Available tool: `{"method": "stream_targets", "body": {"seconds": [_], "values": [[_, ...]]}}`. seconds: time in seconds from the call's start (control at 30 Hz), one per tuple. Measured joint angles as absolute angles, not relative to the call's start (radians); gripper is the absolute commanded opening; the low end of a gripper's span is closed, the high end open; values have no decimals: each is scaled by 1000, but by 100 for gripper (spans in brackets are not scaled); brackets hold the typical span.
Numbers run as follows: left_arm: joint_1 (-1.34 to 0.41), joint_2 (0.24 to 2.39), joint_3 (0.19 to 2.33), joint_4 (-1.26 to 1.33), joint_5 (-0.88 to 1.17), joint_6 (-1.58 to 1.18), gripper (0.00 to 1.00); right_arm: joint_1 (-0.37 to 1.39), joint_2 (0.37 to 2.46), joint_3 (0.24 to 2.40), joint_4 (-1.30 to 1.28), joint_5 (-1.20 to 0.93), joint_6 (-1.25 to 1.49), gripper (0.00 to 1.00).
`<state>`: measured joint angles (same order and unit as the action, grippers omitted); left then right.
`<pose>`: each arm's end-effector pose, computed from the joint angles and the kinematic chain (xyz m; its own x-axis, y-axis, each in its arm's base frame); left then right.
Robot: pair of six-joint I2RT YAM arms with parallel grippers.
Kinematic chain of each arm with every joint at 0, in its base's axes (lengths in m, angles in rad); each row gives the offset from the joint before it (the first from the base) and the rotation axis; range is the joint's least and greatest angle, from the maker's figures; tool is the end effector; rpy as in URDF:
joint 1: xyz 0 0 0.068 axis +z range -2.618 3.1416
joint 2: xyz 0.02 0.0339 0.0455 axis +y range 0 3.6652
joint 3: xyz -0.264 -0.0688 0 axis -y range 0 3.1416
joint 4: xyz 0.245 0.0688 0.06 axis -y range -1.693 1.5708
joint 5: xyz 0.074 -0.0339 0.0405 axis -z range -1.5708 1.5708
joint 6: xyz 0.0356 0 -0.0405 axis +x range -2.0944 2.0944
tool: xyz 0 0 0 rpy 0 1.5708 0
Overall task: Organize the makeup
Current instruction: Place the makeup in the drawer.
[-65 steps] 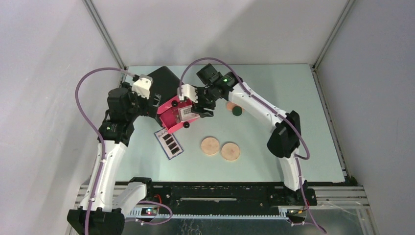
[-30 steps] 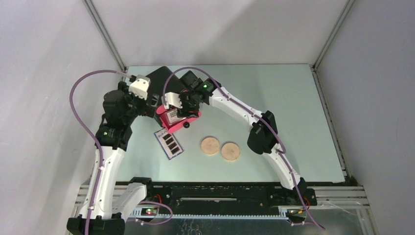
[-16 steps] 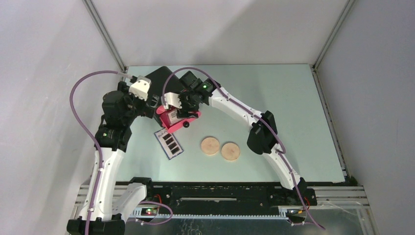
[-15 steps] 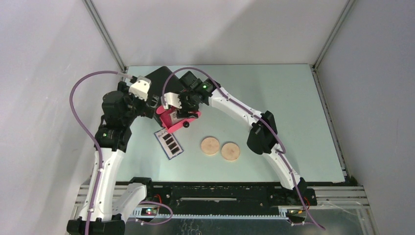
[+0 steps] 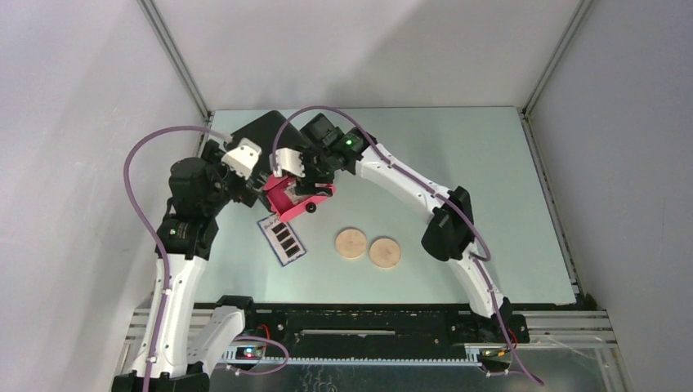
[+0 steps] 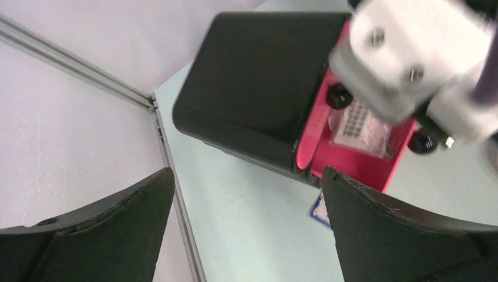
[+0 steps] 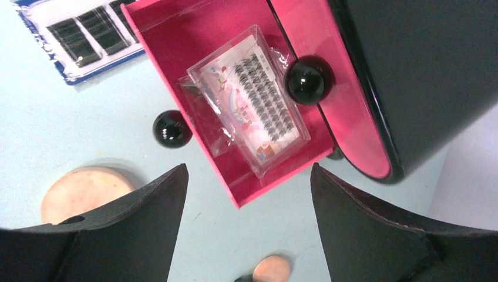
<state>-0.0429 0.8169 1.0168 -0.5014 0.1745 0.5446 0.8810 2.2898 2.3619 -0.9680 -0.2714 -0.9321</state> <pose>0.1712 -0.0135 0.3810 -0.1461 0.5169 -0.8435 0.3315 0.8289 0.4506 0.3118 0.3930 0.3051 0.3860 -0.7475 -0.5405 -0.9055 -0.1951 -0.3769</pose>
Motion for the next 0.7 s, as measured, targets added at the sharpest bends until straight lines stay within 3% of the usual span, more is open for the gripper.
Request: {"method": "stream_targets", "body": {"seconds": [0.3,0.7], "values": [[-76,804,929,-783,375,923,100,840,2011,2106,-968,-315,-831,85],[-364,904,753,-997,339,1387,100,689,1709,1593,-891,-372,-707,82]]}}
